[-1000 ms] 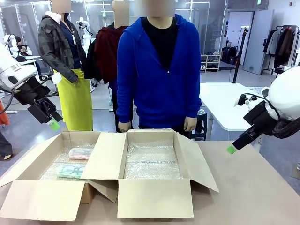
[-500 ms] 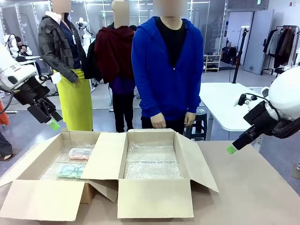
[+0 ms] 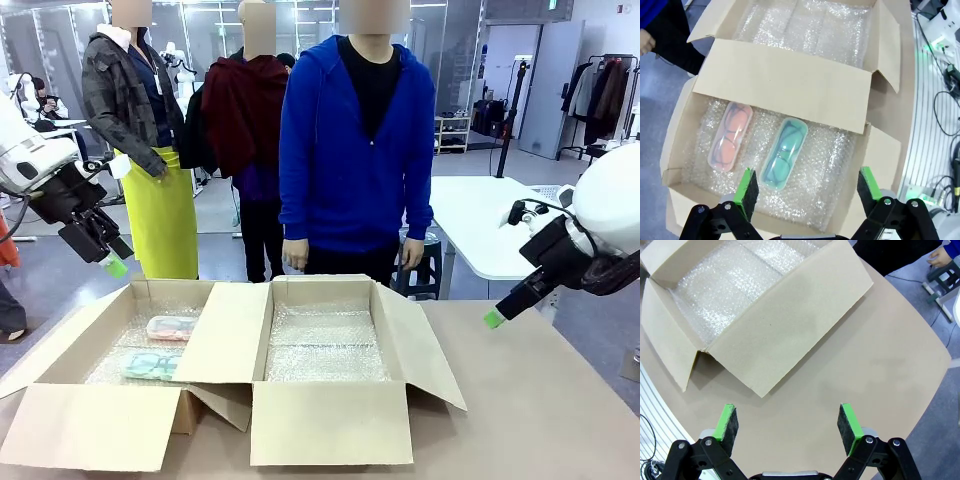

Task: Pack the glasses set securely to prepare it for shipping.
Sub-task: Position the Package Box on the left side of the table.

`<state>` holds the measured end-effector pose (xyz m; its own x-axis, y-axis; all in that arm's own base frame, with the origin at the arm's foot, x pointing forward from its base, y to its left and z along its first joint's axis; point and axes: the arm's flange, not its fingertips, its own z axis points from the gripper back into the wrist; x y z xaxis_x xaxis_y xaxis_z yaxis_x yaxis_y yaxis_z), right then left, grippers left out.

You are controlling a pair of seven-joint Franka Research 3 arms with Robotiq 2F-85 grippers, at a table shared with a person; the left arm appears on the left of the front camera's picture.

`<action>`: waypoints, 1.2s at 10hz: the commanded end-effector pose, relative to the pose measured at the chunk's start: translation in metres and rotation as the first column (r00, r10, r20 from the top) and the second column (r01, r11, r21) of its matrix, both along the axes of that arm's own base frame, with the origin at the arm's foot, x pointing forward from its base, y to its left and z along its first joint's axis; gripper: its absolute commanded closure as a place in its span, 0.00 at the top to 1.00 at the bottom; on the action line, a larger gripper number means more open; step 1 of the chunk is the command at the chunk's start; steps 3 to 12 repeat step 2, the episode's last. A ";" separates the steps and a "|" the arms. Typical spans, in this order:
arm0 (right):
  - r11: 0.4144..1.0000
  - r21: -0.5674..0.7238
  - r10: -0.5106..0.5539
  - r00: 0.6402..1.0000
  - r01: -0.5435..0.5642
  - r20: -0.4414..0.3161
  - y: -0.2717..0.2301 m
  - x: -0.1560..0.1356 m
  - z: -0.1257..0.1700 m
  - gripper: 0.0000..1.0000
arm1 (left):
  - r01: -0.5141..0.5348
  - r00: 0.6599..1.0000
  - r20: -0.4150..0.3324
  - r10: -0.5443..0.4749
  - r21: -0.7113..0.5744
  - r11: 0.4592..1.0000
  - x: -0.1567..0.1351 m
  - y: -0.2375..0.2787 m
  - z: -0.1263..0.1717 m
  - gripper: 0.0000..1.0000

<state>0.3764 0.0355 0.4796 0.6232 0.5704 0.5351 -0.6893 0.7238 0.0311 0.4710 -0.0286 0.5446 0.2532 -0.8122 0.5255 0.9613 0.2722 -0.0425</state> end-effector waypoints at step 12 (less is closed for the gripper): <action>1.000 -0.002 -0.019 1.000 0.019 -0.006 0.003 -0.002 0.000 1.00 | 0.005 1.000 -0.014 -0.005 0.000 1.000 0.000 0.001 0.006 1.00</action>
